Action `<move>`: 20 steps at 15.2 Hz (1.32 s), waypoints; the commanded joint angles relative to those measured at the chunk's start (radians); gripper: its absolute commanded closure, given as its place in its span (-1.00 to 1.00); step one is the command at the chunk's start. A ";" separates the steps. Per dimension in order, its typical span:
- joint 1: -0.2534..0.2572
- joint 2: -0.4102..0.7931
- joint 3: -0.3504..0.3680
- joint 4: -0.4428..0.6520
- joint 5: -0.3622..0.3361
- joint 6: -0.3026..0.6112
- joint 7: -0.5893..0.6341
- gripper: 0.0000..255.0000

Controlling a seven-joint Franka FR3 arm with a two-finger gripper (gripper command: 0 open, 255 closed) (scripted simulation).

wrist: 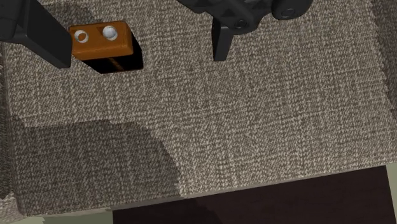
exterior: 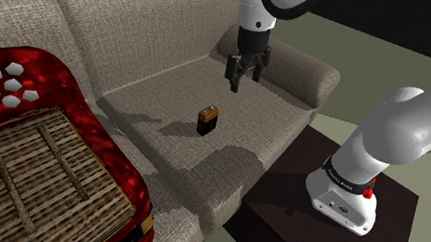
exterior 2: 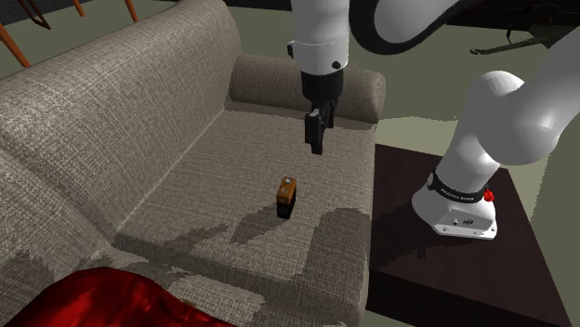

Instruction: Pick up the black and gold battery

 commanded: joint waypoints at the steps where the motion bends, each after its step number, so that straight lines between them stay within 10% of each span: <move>1: -0.001 0.076 0.030 0.009 0.001 0.066 0.036 -1.00; 8: -0.003 0.356 0.123 0.092 -0.054 0.250 0.189 -1.00; 18: -0.004 0.447 0.132 0.061 -0.089 0.368 0.219 -1.00; 19: -0.004 0.446 0.132 0.061 -0.089 0.367 0.218 1.00; 20: -0.004 0.447 0.132 0.061 -0.090 0.368 0.218 1.00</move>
